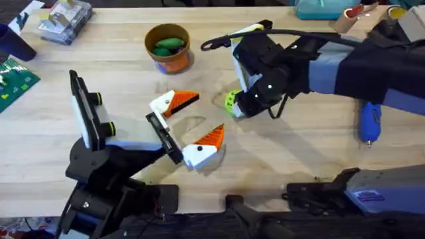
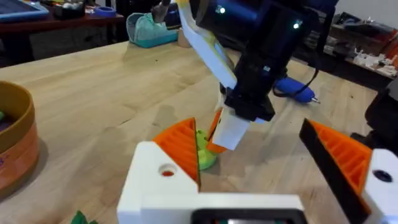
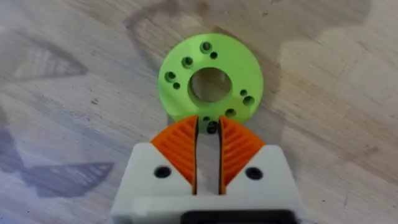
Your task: Pick up the gripper from the table and insert it into the empty holder that is missing its gripper. Then pick up a screw, insert it into the mounting hole, and use the screwdriver to tighten it. Finally, clean up the table by picking up the vegetable and placing it into the bucket.
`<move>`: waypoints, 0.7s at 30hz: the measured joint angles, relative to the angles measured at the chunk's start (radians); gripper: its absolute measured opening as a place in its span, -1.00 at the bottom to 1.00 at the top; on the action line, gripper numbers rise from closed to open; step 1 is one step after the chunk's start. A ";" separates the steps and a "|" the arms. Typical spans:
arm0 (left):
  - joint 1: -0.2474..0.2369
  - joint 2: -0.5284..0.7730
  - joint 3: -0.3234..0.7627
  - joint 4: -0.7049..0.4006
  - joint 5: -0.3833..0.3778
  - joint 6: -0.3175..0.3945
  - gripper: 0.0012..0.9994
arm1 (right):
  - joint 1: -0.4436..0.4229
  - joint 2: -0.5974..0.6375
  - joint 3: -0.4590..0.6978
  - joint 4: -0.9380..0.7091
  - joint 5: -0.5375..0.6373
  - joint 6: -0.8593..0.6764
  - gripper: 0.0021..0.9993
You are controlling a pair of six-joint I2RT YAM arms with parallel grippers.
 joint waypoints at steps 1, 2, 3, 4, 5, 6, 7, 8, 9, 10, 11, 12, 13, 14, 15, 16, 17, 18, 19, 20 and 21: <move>0.000 0.000 0.000 0.000 0.000 0.000 0.99 | 0.000 0.001 0.000 -0.001 0.000 0.000 -0.62; 0.000 0.000 0.000 0.000 0.000 0.000 0.99 | 0.000 0.002 0.001 -0.001 0.000 0.000 -0.62; 0.000 0.000 0.000 0.000 0.000 0.000 0.99 | 0.000 0.003 0.003 -0.003 0.000 0.000 -0.62; 0.000 0.000 0.000 0.000 0.000 0.000 0.99 | 0.000 0.005 0.005 -0.004 0.000 0.000 -0.63; 0.000 0.000 0.000 0.000 0.000 0.000 0.99 | 0.000 0.008 0.007 -0.005 0.000 0.000 -0.65; 0.000 0.000 0.000 0.000 0.000 0.000 0.99 | 0.000 0.009 0.008 -0.006 0.000 0.000 -0.67; 0.000 0.000 0.000 0.000 0.000 0.000 0.99 | 0.000 0.010 0.009 -0.006 0.001 0.000 -0.71; 0.000 0.000 0.000 0.000 0.000 0.000 0.99 | 0.000 0.010 0.010 -0.006 0.001 0.000 -0.74; 0.000 0.000 0.000 0.000 0.000 0.000 0.99 | 0.000 0.010 0.010 -0.006 0.003 0.000 -0.77; 0.000 0.000 0.000 0.000 0.000 0.000 0.99 | 0.000 0.010 0.010 -0.006 0.005 -0.001 -0.83; 0.000 0.000 0.000 0.000 0.000 0.000 0.99 | 0.000 0.010 0.010 -0.006 0.005 -0.001 -0.92; 0.000 0.000 0.000 0.000 0.000 0.000 0.99 | 0.000 0.010 0.010 -0.005 0.006 -0.001 -0.97; 0.000 0.000 0.000 0.000 0.000 0.000 0.99 | 0.000 0.010 0.010 -0.005 0.006 0.000 -0.98; 0.000 0.000 0.000 0.000 0.000 0.000 0.99 | 0.000 0.010 0.010 -0.005 0.006 0.000 -0.98; 0.000 0.000 0.000 0.000 0.000 0.000 0.99 | 0.000 0.010 0.010 -0.005 0.006 0.000 -0.98; 0.000 0.000 0.000 0.000 0.000 0.000 0.99 | 0.000 0.010 0.011 -0.006 0.006 0.000 -0.98; 0.000 0.000 0.000 0.000 0.000 0.000 0.99 | 0.000 0.010 0.013 -0.011 0.005 0.000 -0.99; 0.000 0.000 0.000 0.000 0.000 0.000 0.99 | 0.000 0.010 0.015 -0.019 0.004 0.000 -0.99; 0.000 0.000 0.000 0.000 0.000 0.000 0.99 | 0.000 0.010 0.019 -0.030 0.003 0.000 -0.99; 0.000 0.000 0.000 0.000 0.000 0.000 0.99 | 0.000 0.010 0.026 -0.048 0.003 0.000 -0.99; 0.000 0.000 0.000 0.000 0.000 0.000 0.99 | 0.000 0.010 0.039 -0.071 0.002 0.000 -0.99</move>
